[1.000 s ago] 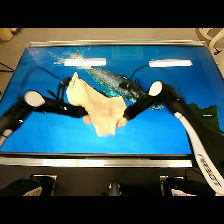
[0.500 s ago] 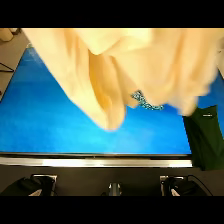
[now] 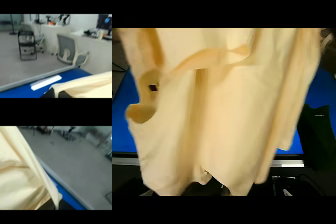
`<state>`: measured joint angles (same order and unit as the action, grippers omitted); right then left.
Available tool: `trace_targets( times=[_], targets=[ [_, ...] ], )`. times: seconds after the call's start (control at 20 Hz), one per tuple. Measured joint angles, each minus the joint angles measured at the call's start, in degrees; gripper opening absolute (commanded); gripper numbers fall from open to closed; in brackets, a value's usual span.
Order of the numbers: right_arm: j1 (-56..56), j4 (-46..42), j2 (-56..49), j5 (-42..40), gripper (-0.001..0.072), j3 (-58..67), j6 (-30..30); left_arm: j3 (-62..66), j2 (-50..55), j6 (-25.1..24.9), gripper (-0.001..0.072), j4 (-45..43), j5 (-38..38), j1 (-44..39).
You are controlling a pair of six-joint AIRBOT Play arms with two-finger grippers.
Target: Fold the shirts.
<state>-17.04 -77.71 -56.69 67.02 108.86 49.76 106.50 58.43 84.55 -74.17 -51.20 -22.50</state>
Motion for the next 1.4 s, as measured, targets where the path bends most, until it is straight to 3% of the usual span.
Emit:
trace_targets(
  times=[0.15,0.4,0.6,0.65,0.7,0.75,0.8,1.0,1.1,1.4],
  targets=[
    [0.0,-1.4,-11.6,4.9,0.0019,-2.9,0.8,-9.2,4.7,2.0,0.0028,-3.3,-2.2,4.0],
    [0.0,1.4,-30.4,-0.1,0.0019,-5.0,6.4,-18.5,17.1,3.9,0.0029,-4.3,-3.8,9.1],
    [0.1,7.7,-39.1,-2.6,0.0025,-5.4,12.3,-20.5,25.8,5.0,0.0034,1.9,-4.8,10.2],
    [0.2,9.1,-40.3,-3.0,0.0148,-5.5,13.1,-20.7,27.3,5.1,0.0136,4.0,-5.1,10.1],
    [0.2,10.2,-41.1,-3.5,0.0417,-5.5,13.9,-20.9,28.7,5.3,0.0419,5.9,-5.6,10.1],
    [0.2,11.0,-41.5,-3.5,0.0527,-5.5,14.2,-20.9,29.5,5.3,0.064,7.5,-6.3,10.1],
    [0.6,11.7,-41.6,-3.0,0.052,-5.4,14.3,-20.7,30.1,5.4,0.067,9.0,-7.6,10.4],
    [4.2,11.8,-39.0,7.5,0.0486,-5.4,12.6,-18.4,30.9,2.8,0.0658,11.4,-18.0,15.4],
    [6.3,10.1,-37.0,14.2,0.0486,-6.1,11.1,-18.1,30.7,2.0,0.0491,11.5,-23.6,19.0],
    [6.7,7.1,-29.0,20.4,0.0491,-20.1,9.6,-27.8,30.4,-0.2,0.0542,11.0,-29.4,24.7]
  ],
)
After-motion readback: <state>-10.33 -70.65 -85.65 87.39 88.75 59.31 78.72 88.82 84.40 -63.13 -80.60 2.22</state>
